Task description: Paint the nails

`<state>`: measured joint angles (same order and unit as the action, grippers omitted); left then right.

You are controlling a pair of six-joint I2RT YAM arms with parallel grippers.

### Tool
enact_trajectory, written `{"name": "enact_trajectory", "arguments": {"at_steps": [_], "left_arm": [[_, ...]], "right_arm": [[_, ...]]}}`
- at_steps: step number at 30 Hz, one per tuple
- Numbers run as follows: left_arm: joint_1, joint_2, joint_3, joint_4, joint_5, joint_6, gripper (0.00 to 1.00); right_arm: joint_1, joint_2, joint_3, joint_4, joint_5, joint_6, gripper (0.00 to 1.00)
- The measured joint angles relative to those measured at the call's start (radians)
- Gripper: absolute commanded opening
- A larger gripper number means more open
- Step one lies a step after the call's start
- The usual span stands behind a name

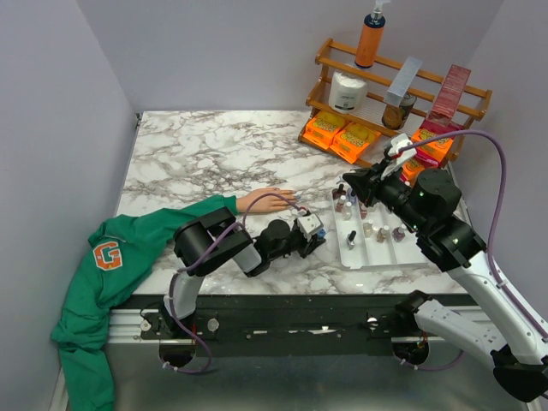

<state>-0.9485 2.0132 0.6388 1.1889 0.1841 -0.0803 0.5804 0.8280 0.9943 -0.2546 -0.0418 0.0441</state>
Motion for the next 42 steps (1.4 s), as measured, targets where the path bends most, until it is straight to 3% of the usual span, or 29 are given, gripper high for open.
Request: {"name": "enact_trajectory", "arguments": {"at_steps": [13,24,42], "left_arm": [[-0.016,0.039,0.032,-0.017,-0.034,0.037,0.24],[-0.016,0.078,0.011,0.087,-0.019,0.05,0.36],[-0.016,0.047,-0.055,0.12,0.024,0.043,0.65]], "right_arm": [[0.0,-0.014,-0.007,-0.001,0.0,0.0,0.01],[0.0,-0.021,-0.022,-0.001,0.001,-0.001,0.01],[0.0,-0.014,-0.022,-0.001,0.0,-0.007,0.01]]}}
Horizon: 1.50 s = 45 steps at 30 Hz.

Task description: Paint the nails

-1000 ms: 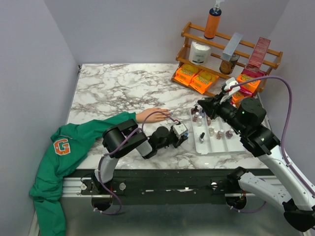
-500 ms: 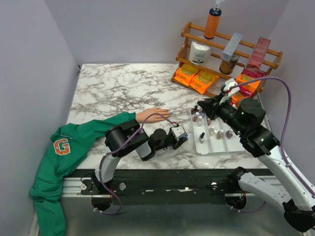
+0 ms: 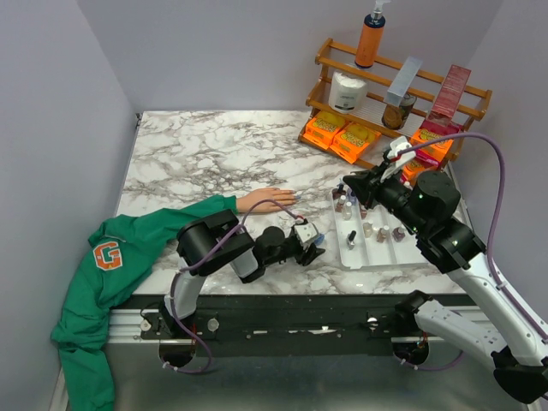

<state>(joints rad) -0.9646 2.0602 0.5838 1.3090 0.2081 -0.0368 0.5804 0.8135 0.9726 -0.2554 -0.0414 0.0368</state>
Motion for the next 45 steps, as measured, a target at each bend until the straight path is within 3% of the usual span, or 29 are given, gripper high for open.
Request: {"name": "enact_trajectory", "arguments": {"at_steps": [8,16,21,31,34,37,45], "left_arm": [[0.0,-0.214,-0.112,-0.09,0.069,0.075,0.68],[0.069,-0.494,-0.164,-0.355,0.195,0.12,0.66],[0.156,-0.544,-0.081,-0.709,0.274,0.114,0.65],[0.332,-0.66,0.295,-1.465,0.443,0.228,0.63],[0.351,-0.681,0.365,-1.652,0.45,0.352,0.7],[0.375,-0.696,0.387,-1.789,0.426,0.464,0.99],[0.647,-0.675,0.483,-1.964,0.324,0.807,0.99]], "right_arm": [[0.0,0.03,0.0,0.0,-0.006,0.0,0.01],[0.0,0.043,0.005,0.0,-0.021,0.0,0.01],[0.0,0.063,0.035,0.001,-0.035,0.0,0.01],[0.0,0.086,0.04,0.015,-0.049,0.01,0.01],[0.0,0.087,0.04,0.023,-0.049,0.022,0.01],[0.0,0.088,0.04,0.032,-0.049,0.042,0.01],[0.0,0.09,0.021,0.072,-0.058,0.06,0.01]]}}
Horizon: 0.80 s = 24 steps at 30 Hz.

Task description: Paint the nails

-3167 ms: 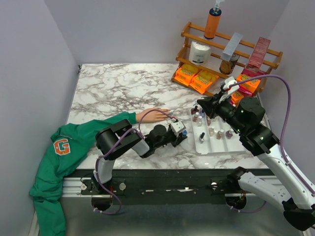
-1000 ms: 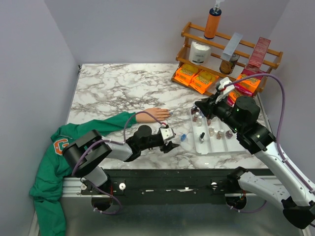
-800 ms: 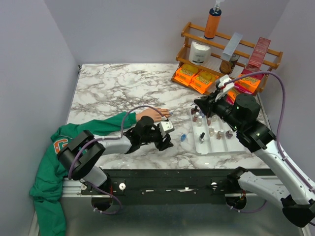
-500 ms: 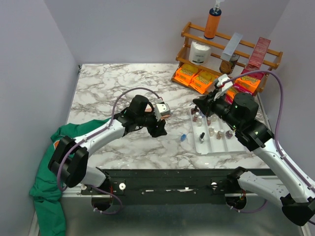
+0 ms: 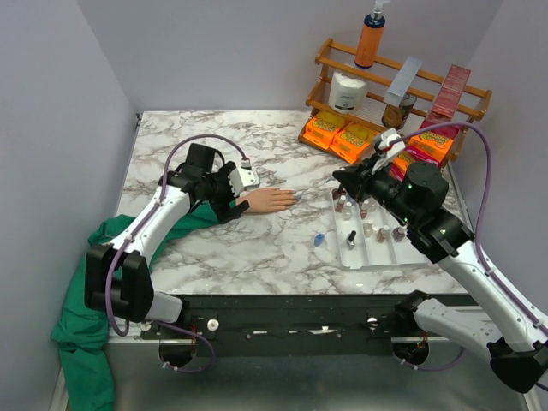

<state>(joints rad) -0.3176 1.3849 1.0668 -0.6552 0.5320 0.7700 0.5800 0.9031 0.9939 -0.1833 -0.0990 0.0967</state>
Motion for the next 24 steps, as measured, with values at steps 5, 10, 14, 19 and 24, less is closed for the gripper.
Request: {"name": "enact_trajectory", "arguments": {"at_steps": [5,10,14,19,24], "left_arm": [[0.087,0.086,0.023,0.011,-0.095,0.167,0.99],[0.128,0.187,0.023,0.019,-0.145,0.257,0.99],[0.14,0.234,0.027,0.054,-0.172,0.287,0.99],[0.14,0.272,0.045,0.077,-0.161,0.301,0.98],[0.14,0.333,0.08,0.063,-0.121,0.304,0.92]], "right_arm": [[0.0,0.005,-0.016,0.01,-0.018,0.0,0.01],[0.0,0.011,-0.028,0.016,-0.029,0.0,0.01],[0.0,0.018,-0.033,0.023,-0.039,0.0,0.01],[0.0,0.039,-0.033,0.036,-0.056,0.0,0.01],[0.0,0.068,-0.04,0.05,-0.067,0.0,0.01]]}}
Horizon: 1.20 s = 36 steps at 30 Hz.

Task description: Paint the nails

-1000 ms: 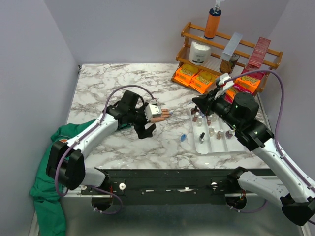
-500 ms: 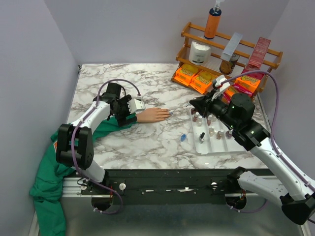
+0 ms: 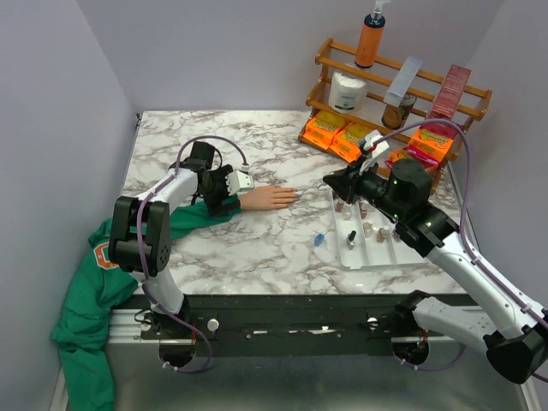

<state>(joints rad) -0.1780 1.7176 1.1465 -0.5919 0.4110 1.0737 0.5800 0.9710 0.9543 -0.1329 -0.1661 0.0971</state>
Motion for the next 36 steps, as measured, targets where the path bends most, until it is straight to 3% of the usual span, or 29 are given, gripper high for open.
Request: {"name": "enact_trajectory", "arguments": {"at_steps": [19,28,31,36], "left_arm": [[-0.031,0.052,0.114,-0.139,0.138,0.011,0.91],[-0.071,0.103,0.067,-0.027,0.061,-0.08,0.74],[-0.08,0.103,0.05,-0.005,0.046,-0.085,0.63],[-0.085,0.103,0.047,0.007,0.035,-0.085,0.29]], "right_arm": [[-0.005,0.06,-0.005,0.014,-0.017,0.0,0.01],[-0.006,0.065,-0.005,0.02,-0.023,0.001,0.01],[-0.006,0.065,-0.006,0.021,-0.023,0.001,0.01],[-0.006,0.065,-0.007,0.023,-0.023,0.008,0.01]]}}
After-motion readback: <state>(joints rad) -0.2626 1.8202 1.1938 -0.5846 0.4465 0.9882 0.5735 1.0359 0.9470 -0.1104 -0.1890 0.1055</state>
